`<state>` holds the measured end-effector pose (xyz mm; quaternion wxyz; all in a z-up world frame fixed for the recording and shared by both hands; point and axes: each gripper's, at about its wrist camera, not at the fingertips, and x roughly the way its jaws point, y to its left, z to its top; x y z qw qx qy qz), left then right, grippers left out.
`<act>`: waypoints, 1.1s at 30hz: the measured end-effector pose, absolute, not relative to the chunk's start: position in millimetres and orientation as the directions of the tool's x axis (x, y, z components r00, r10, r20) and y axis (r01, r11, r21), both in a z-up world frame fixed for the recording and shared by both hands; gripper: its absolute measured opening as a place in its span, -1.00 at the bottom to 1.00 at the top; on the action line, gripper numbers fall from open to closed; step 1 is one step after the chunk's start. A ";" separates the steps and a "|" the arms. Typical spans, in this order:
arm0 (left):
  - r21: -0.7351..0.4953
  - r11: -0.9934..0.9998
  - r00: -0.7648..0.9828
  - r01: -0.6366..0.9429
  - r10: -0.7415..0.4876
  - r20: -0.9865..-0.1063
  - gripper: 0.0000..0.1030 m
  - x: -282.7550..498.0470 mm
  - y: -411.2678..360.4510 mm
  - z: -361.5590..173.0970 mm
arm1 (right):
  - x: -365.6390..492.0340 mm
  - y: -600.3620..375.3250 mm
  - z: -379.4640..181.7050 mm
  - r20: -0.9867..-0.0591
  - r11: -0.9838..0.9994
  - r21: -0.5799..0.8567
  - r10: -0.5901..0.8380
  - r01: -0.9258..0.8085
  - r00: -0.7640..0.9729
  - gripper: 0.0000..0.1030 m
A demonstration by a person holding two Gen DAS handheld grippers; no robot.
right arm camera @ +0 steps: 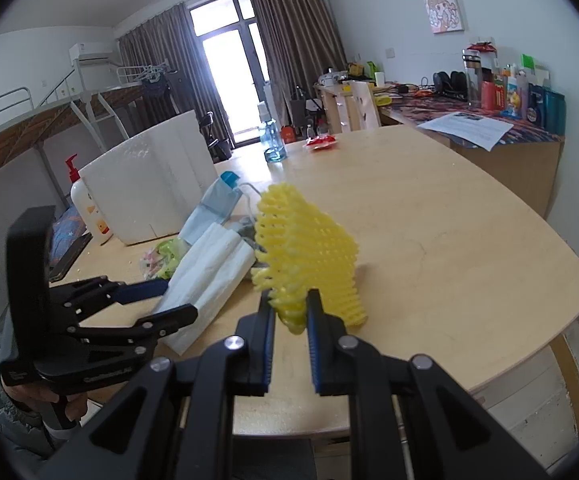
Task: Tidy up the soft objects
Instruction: 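Lift the white tissue with the left tool while the right tool lifts the yellow net, then carry both held items over the open white foam box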
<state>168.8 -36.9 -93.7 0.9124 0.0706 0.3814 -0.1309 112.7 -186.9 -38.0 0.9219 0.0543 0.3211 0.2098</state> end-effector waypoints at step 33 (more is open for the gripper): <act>0.051 0.945 0.852 0.324 -0.268 -0.450 -0.87 123.6 -19.7 18.3 | 89.0 -183.0 3.4 -0.468 0.897 0.204 0.442 -0.393 0.765 -0.65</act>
